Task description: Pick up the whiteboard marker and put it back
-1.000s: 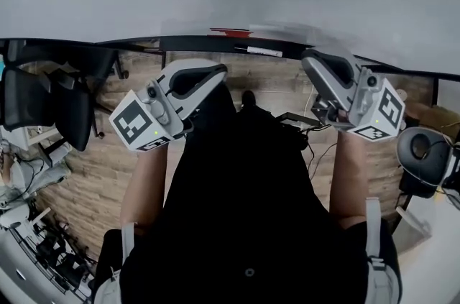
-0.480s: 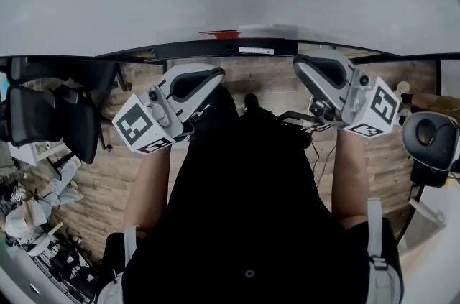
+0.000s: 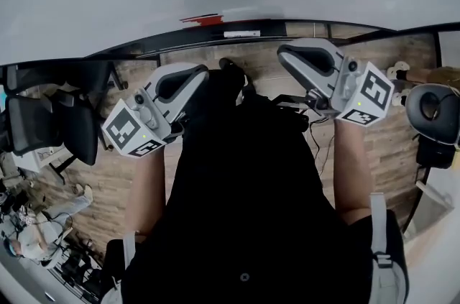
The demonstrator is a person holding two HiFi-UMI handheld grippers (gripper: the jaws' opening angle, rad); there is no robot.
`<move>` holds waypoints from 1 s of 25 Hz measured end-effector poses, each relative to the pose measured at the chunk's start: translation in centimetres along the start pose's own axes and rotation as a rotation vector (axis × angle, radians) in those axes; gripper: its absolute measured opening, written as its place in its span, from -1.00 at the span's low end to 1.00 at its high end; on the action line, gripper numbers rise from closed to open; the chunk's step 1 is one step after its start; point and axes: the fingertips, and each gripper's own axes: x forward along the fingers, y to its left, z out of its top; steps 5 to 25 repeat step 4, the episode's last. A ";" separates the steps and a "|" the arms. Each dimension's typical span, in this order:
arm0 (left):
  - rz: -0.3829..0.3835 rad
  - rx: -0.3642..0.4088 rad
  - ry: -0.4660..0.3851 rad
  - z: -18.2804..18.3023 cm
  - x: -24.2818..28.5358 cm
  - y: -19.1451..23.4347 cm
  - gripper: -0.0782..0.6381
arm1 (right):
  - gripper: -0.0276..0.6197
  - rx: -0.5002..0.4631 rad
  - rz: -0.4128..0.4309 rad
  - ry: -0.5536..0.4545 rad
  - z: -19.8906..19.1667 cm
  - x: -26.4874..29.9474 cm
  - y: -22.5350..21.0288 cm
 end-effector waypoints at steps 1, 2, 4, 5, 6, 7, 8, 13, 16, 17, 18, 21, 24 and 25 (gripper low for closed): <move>0.000 -0.008 0.002 -0.3 -0.1 -0.2 -0.75 | -0.86 0.006 -0.007 0.008 -0.3 -0.1 -0.1; 0.000 -0.017 0.004 -0.5 -0.1 -0.4 -0.75 | -0.86 0.011 -0.014 0.015 -0.6 -0.2 -0.2; -0.002 -0.037 0.008 -1.0 -0.2 -0.8 -0.75 | -0.86 0.020 -0.029 0.028 -1.2 -0.3 -0.5; -0.002 -0.037 0.008 -1.0 -0.2 -0.8 -0.75 | -0.86 0.020 -0.029 0.028 -1.2 -0.3 -0.5; -0.002 -0.037 0.008 -1.0 -0.2 -0.8 -0.75 | -0.86 0.020 -0.029 0.028 -1.2 -0.3 -0.5; -0.002 -0.037 0.008 -1.0 -0.2 -0.8 -0.75 | -0.86 0.020 -0.029 0.028 -1.2 -0.3 -0.5; -0.002 -0.037 0.008 -1.0 -0.2 -0.8 -0.75 | -0.86 0.020 -0.029 0.028 -1.2 -0.3 -0.5; -0.002 -0.037 0.008 -1.0 -0.2 -0.8 -0.75 | -0.86 0.020 -0.029 0.028 -1.2 -0.3 -0.5; -0.002 -0.037 0.008 -1.0 -0.2 -0.8 -0.75 | -0.86 0.020 -0.029 0.028 -1.2 -0.3 -0.5; -0.002 -0.037 0.008 -1.0 -0.2 -0.8 -0.75 | -0.86 0.020 -0.029 0.028 -1.2 -0.3 -0.5; -0.002 -0.037 0.008 -1.0 -0.2 -0.8 -0.75 | -0.86 0.020 -0.029 0.028 -1.2 -0.3 -0.5; -0.002 -0.037 0.008 -1.0 -0.2 -0.8 -0.75 | -0.86 0.020 -0.029 0.028 -1.2 -0.3 -0.5; -0.002 -0.037 0.008 -1.0 -0.2 -0.8 -0.75 | -0.86 0.020 -0.029 0.028 -1.2 -0.3 -0.5; -0.002 -0.037 0.008 -1.0 -0.2 -0.8 -0.75 | -0.86 0.020 -0.029 0.028 -1.2 -0.3 -0.5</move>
